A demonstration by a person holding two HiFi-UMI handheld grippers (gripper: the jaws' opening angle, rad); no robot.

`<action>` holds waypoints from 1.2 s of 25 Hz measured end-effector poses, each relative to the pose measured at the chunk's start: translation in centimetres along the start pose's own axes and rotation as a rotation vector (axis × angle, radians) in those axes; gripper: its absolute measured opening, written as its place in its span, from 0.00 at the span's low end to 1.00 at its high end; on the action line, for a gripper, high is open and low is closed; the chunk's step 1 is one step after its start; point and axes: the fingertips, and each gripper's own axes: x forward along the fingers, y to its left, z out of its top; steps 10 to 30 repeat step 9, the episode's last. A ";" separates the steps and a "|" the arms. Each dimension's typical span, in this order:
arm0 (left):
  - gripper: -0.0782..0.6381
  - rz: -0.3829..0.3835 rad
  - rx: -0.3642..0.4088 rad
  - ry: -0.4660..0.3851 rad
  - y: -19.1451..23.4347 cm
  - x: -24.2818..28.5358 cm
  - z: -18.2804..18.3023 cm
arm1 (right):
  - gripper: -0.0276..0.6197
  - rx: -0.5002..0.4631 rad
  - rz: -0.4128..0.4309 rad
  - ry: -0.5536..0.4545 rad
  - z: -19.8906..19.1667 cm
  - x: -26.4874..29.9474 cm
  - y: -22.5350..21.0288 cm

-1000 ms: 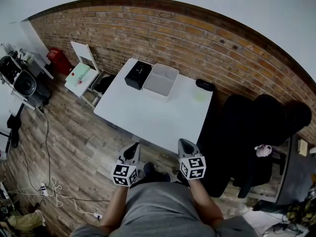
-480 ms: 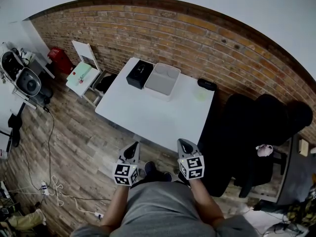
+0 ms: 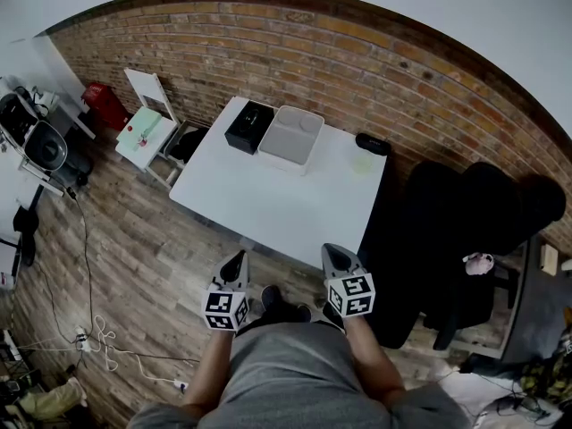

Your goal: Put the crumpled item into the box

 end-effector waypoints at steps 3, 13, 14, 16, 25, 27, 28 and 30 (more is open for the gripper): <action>0.12 0.000 -0.003 0.004 0.2 0.0 0.0 | 0.05 0.024 0.004 0.000 0.0 0.1 -0.1; 0.12 0.000 -0.003 0.013 0.3 0.4 -0.2 | 0.05 0.011 0.016 -0.004 0.3 0.4 0.0; 0.12 0.000 -0.003 0.013 0.3 0.4 -0.2 | 0.05 0.011 0.016 -0.004 0.3 0.4 0.0; 0.12 0.000 -0.003 0.013 0.3 0.4 -0.2 | 0.05 0.011 0.016 -0.004 0.3 0.4 0.0; 0.12 0.000 -0.003 0.013 0.3 0.4 -0.2 | 0.05 0.011 0.016 -0.004 0.3 0.4 0.0; 0.12 0.000 -0.003 0.013 0.3 0.4 -0.2 | 0.05 0.011 0.016 -0.004 0.3 0.4 0.0; 0.12 0.000 -0.003 0.013 0.3 0.4 -0.2 | 0.05 0.011 0.016 -0.004 0.3 0.4 0.0; 0.12 0.000 -0.003 0.013 0.3 0.4 -0.2 | 0.05 0.011 0.016 -0.004 0.3 0.4 0.0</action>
